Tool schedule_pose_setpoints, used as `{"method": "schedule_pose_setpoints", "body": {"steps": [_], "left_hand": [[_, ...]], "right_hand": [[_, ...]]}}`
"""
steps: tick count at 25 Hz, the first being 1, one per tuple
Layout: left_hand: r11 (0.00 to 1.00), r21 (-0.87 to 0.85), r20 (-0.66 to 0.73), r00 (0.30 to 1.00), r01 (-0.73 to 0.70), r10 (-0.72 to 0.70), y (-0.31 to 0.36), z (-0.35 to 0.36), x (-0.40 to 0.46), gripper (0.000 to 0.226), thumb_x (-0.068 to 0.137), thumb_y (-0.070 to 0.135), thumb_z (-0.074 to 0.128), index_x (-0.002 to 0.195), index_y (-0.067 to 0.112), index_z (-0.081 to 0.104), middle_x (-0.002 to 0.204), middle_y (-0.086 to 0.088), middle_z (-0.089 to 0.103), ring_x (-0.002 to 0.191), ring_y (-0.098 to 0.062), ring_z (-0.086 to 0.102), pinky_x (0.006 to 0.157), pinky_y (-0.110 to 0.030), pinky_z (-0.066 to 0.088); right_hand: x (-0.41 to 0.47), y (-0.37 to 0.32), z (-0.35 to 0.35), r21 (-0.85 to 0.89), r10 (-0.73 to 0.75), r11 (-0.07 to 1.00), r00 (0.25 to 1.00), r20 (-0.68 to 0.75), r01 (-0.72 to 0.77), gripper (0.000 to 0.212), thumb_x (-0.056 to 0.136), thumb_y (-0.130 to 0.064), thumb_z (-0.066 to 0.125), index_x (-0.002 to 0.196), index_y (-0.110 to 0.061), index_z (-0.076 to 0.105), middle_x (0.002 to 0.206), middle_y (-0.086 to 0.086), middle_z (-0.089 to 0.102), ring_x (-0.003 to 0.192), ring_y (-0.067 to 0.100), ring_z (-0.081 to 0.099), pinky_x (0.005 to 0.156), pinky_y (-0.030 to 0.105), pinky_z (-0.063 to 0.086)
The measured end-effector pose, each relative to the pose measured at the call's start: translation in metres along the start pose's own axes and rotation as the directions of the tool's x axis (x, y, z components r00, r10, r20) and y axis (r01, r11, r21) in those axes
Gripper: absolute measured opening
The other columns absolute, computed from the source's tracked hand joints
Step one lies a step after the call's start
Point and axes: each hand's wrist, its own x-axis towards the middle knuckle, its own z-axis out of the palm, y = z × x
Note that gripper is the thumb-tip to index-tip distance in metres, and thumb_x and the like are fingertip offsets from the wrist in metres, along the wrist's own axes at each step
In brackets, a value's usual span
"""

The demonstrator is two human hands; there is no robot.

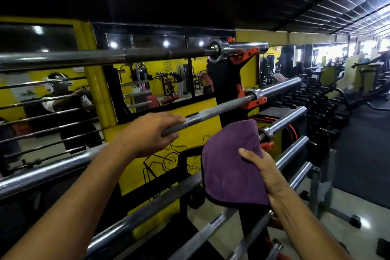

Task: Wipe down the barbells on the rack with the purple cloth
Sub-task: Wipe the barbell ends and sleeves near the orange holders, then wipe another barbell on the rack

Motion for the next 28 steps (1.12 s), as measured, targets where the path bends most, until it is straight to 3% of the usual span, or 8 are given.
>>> {"method": "schedule_pose_setpoints", "body": {"steps": [4,7,9,10,15,18,21,28], "left_hand": [[0.935,-0.350,-0.180,0.984,-0.061,-0.003,0.059,0.048,-0.041,0.056,0.095,0.056,0.054,0.147,0.046,0.038,0.150,0.022,0.040,0.136,0.000,0.040,0.108,-0.030,0.041],[0.449,-0.870,0.159,0.977,0.206,-0.141,0.111,0.096,-0.077,0.071,0.088,0.059,0.064,0.148,0.054,0.026,0.153,0.018,0.040,0.140,-0.001,0.038,0.112,-0.031,0.039],[0.118,-0.945,0.296,0.951,0.305,-0.088,0.126,0.121,-0.098,0.060,0.091,0.032,0.072,0.144,0.037,0.042,0.139,0.002,0.058,0.130,-0.014,0.054,0.106,-0.039,0.048],[0.071,-0.955,0.285,0.956,0.289,-0.070,0.131,0.131,-0.109,0.050,0.091,0.021,0.072,0.136,0.028,0.050,0.130,-0.003,0.064,0.121,-0.018,0.060,0.102,-0.041,0.050],[0.295,-0.923,0.235,0.969,0.249,-0.080,0.165,0.163,-0.153,0.013,0.095,0.019,0.068,0.107,0.021,0.065,0.106,0.006,0.067,0.102,-0.014,0.063,0.092,-0.036,0.051],[0.519,-0.842,0.158,0.987,0.147,-0.024,0.172,0.167,-0.167,0.014,0.095,0.028,0.068,0.108,0.023,0.066,0.110,0.015,0.066,0.107,-0.006,0.062,0.093,-0.023,0.047],[0.637,-0.757,0.212,0.977,0.144,0.030,0.162,0.177,-0.189,0.026,0.089,0.043,0.074,0.106,0.027,0.063,0.107,0.016,0.062,0.102,-0.004,0.059,0.088,-0.025,0.048],[0.673,-0.652,0.184,0.934,0.349,-0.307,0.153,0.182,-0.213,0.034,0.076,0.051,0.080,0.073,0.023,0.060,0.079,0.013,0.063,0.076,-0.007,0.061,0.069,-0.032,0.051]], "right_hand": [[-0.049,0.016,-0.024,-0.057,-0.005,0.998,0.995,0.100,0.011,0.061,0.070,-0.005,0.075,0.129,-0.007,0.059,0.121,0.020,0.070,0.101,0.033,0.070,0.084,0.043,0.060],[-0.082,0.030,-0.039,-0.189,-0.008,0.981,0.979,0.204,0.047,0.063,0.074,0.001,0.065,0.132,-0.020,0.057,0.119,0.012,0.069,0.105,0.029,0.067,0.085,0.042,0.056],[-0.101,0.037,-0.047,-0.287,0.060,0.958,0.966,0.251,0.015,0.066,0.073,0.003,0.058,0.130,-0.031,0.057,0.113,0.014,0.068,0.097,0.028,0.064,0.081,0.041,0.053],[-0.110,0.041,-0.051,-0.321,0.101,0.947,0.959,0.266,-0.010,0.067,0.075,0.004,0.057,0.129,-0.037,0.057,0.109,0.017,0.067,0.092,0.029,0.063,0.079,0.042,0.052],[-0.148,0.054,-0.061,-0.619,0.124,0.776,0.934,0.335,0.119,0.055,0.092,-0.004,0.069,0.134,-0.034,0.051,0.115,-0.016,0.065,0.106,0.010,0.069,0.083,0.020,0.055],[-0.147,0.062,-0.065,-0.781,0.055,0.528,0.905,0.422,0.332,0.022,0.092,-0.014,0.071,0.108,-0.029,0.067,0.108,-0.020,0.065,0.104,0.006,0.065,0.084,0.014,0.049],[-0.144,0.062,-0.068,-0.808,0.070,0.488,0.908,0.412,0.329,0.016,0.092,-0.013,0.071,0.099,-0.027,0.069,0.102,-0.026,0.064,0.100,-0.003,0.061,0.079,0.006,0.044],[-0.130,0.056,-0.071,-0.844,0.187,0.450,0.894,0.407,0.290,0.016,0.093,-0.018,0.069,0.097,-0.034,0.068,0.101,-0.026,0.065,0.096,-0.001,0.064,0.077,0.010,0.047]]}}
